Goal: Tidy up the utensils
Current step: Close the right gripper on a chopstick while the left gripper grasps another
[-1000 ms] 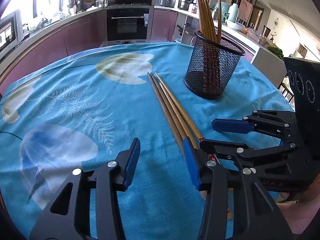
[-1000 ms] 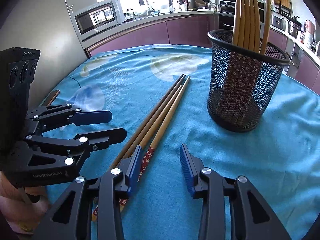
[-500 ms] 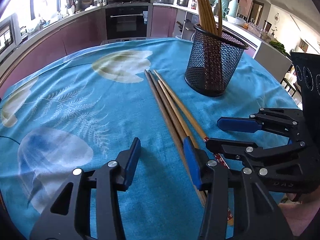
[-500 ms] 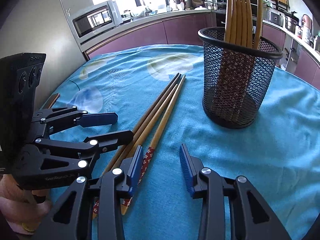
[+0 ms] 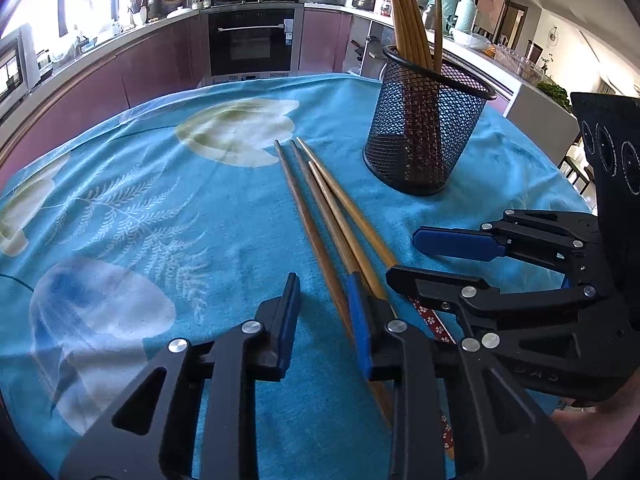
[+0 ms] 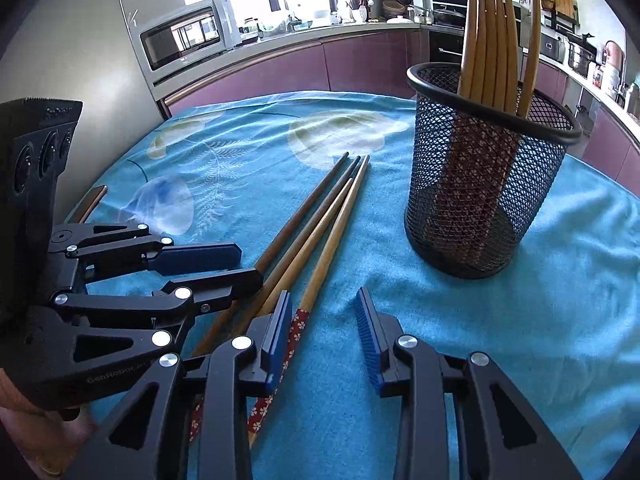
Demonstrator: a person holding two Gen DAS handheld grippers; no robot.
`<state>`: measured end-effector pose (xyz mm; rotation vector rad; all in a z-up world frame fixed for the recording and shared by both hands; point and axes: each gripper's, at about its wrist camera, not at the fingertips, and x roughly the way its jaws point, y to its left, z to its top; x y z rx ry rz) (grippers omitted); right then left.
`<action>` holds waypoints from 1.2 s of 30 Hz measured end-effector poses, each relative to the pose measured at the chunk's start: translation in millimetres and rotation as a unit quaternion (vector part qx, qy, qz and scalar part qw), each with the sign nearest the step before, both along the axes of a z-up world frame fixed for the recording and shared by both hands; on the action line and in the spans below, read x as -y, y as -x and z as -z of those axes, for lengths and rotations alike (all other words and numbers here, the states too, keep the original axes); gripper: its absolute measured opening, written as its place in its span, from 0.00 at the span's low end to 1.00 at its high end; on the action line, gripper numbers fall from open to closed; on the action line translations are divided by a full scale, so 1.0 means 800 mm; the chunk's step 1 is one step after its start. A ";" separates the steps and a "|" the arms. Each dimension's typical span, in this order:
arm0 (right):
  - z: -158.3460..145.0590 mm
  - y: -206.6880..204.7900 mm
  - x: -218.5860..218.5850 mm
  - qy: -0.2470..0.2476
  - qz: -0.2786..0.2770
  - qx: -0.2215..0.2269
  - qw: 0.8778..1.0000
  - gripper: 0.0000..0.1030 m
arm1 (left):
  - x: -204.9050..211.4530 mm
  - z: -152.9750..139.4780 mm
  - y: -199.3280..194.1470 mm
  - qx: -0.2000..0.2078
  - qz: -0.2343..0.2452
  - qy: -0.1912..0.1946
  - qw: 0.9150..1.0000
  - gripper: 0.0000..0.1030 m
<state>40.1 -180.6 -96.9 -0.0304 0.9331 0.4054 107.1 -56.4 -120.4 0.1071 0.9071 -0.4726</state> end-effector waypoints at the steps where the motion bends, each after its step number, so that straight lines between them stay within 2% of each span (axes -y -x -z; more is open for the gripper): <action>1: 0.000 0.000 0.001 0.000 0.001 0.000 1.000 0.25 | 0.000 0.000 0.000 -0.002 0.000 0.003 1.000 0.21; 6: 0.001 0.001 0.015 -0.031 0.007 -0.018 0.999 0.08 | -0.002 -0.001 0.000 -0.011 -0.001 0.020 1.000 0.10; 10: 0.003 0.006 0.030 -0.059 0.015 -0.033 0.998 0.07 | -0.011 -0.002 0.003 -0.014 -0.011 0.029 0.999 0.06; 16: 0.001 0.016 0.033 -0.053 0.012 -0.043 0.998 0.07 | -0.024 -0.003 0.016 -0.022 -0.017 0.038 0.999 0.05; 20: -0.001 0.008 0.026 -0.031 0.011 -0.030 0.999 0.14 | -0.024 -0.004 0.014 -0.017 -0.023 0.024 0.999 0.13; 22: -0.001 0.000 0.021 -0.020 0.010 -0.022 1.000 0.21 | -0.023 -0.005 0.007 -0.017 -0.024 0.027 0.999 0.13; 25: 0.000 -0.014 0.010 -0.001 0.006 -0.011 1.000 0.22 | -0.018 -0.007 -0.004 -0.013 -0.023 0.024 0.999 0.18; 32: 0.003 -0.039 0.000 0.009 0.009 -0.001 1.000 0.21 | -0.008 0.001 -0.040 -0.027 -0.031 0.023 0.999 0.17; 36: 0.004 -0.044 0.003 0.003 0.018 -0.003 1.000 0.10 | -0.004 0.002 -0.053 -0.026 -0.038 0.020 0.999 0.12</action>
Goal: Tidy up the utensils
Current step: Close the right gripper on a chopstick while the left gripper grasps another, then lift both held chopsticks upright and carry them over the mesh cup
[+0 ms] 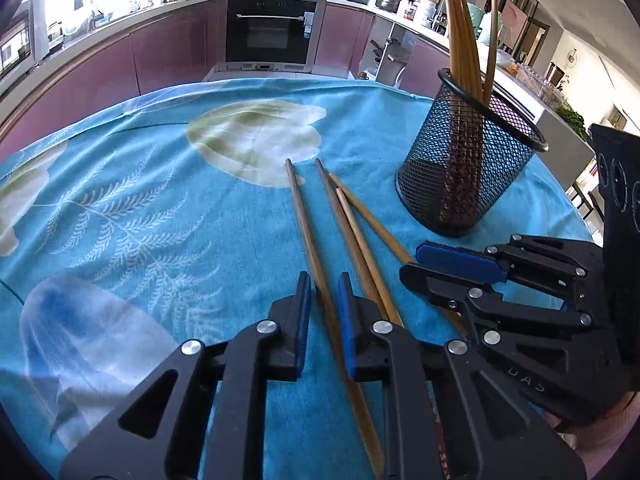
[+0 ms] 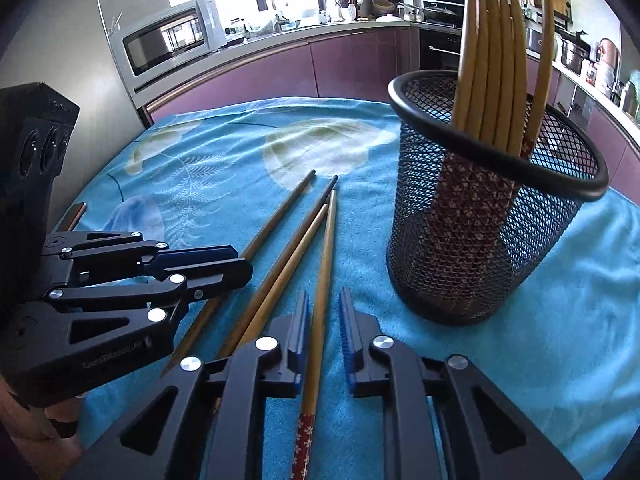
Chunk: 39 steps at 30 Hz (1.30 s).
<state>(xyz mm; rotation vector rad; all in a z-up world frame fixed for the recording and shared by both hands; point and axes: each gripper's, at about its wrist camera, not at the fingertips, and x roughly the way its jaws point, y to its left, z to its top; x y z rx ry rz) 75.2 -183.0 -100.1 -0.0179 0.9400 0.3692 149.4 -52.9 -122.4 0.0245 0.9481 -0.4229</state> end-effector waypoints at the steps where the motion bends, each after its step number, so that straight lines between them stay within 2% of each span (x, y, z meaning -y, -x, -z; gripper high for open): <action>1: 0.000 0.000 0.003 -0.006 0.003 -0.002 1.000 0.07 | 0.001 0.000 -0.001 0.001 -0.003 -0.001 1.000 0.11; 9: -0.005 0.010 0.017 -0.042 0.009 -0.004 0.999 0.05 | -0.003 -0.005 0.011 0.010 -0.016 0.009 1.000 0.08; 16: -0.019 0.034 0.020 -0.070 -0.017 0.005 0.997 0.05 | -0.008 -0.012 0.041 0.009 0.009 0.023 1.000 0.08; 27: -0.005 0.030 0.007 -0.064 -0.038 -0.021 0.997 0.06 | -0.006 -0.002 0.049 -0.005 0.032 0.021 0.999 0.08; 30: 0.000 0.026 0.003 -0.054 -0.041 -0.026 0.997 0.08 | -0.004 0.000 0.042 -0.007 0.035 0.016 0.999 0.16; 34: 0.000 0.024 0.002 -0.050 -0.043 -0.025 0.998 0.08 | 0.003 0.001 0.033 -0.005 0.039 0.008 0.999 0.16; 39: -0.003 0.028 0.009 -0.056 -0.037 -0.019 0.998 0.06 | 0.007 -0.002 0.029 -0.006 0.034 0.009 0.999 0.09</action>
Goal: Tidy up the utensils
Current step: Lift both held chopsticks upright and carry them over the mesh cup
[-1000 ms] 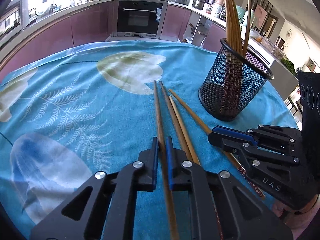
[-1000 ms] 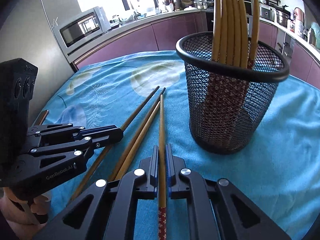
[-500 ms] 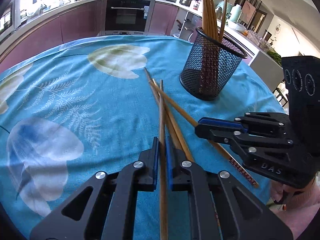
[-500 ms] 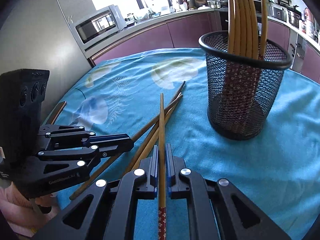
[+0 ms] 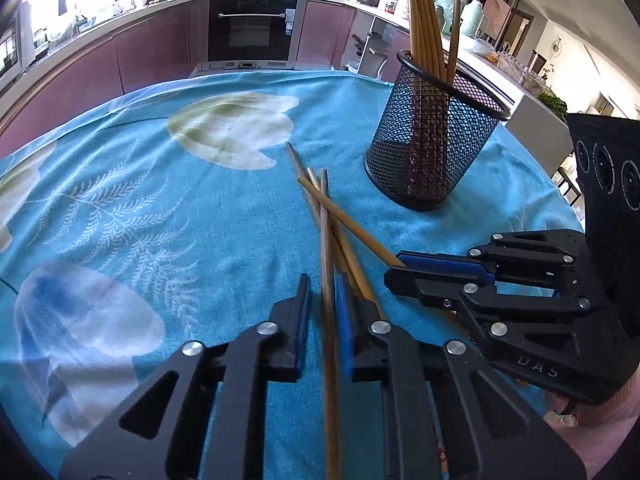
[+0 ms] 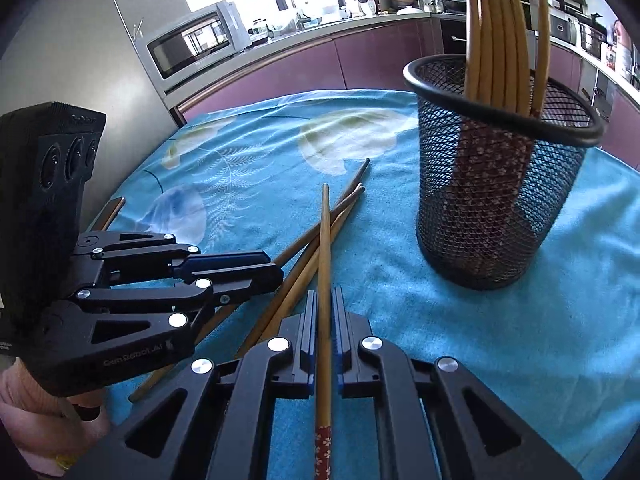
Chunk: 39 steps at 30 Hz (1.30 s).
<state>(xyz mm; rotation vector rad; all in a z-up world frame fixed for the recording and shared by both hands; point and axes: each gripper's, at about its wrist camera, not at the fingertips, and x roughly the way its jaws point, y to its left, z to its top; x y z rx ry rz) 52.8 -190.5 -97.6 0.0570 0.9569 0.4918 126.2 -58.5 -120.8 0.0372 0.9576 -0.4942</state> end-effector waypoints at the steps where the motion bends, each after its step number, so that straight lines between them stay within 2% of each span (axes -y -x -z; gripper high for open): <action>1: -0.002 0.001 0.002 -0.001 0.001 0.001 1.000 0.06 | 0.000 -0.001 0.001 0.000 -0.002 0.002 1.000 0.07; 10: -0.023 0.015 0.011 -0.014 -0.004 0.024 1.000 0.06 | -0.006 -0.017 0.011 0.019 -0.010 0.012 1.000 0.07; 24: -0.066 0.038 0.042 -0.040 0.024 0.071 0.996 0.06 | -0.025 -0.076 0.039 0.061 0.004 0.060 0.996 0.07; 39: -0.101 0.045 0.080 -0.072 0.052 0.114 0.990 0.06 | -0.033 -0.132 0.067 0.102 0.019 0.091 0.990 0.07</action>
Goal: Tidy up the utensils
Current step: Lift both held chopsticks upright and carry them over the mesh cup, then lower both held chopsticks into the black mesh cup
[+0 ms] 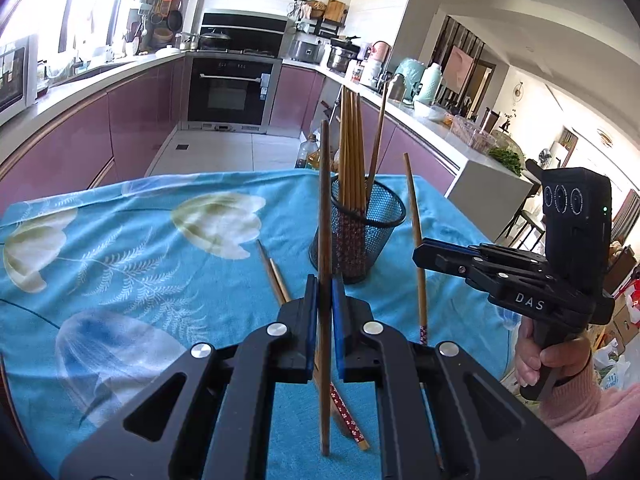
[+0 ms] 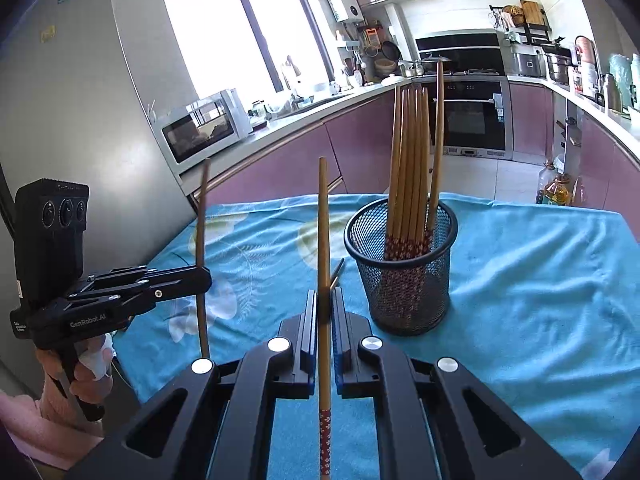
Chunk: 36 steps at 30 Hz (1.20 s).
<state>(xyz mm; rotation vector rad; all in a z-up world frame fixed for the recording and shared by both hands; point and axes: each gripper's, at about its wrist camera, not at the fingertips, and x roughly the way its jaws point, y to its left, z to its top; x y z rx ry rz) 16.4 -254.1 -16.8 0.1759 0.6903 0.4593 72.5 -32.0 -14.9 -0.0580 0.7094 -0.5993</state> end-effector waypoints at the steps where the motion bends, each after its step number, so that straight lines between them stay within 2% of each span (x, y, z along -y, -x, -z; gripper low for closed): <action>1: -0.002 -0.001 0.001 -0.001 0.001 0.003 1.000 0.06 | -0.001 -0.004 0.001 0.002 0.002 0.002 1.000 0.07; 21: -0.033 -0.002 0.012 -0.018 0.011 0.043 0.999 0.06 | -0.009 -0.046 0.007 0.039 0.007 0.040 0.998 0.07; 36: -0.055 -0.003 0.023 -0.016 0.017 0.067 0.997 0.06 | 0.028 -0.049 -0.013 0.045 0.013 0.027 0.999 0.07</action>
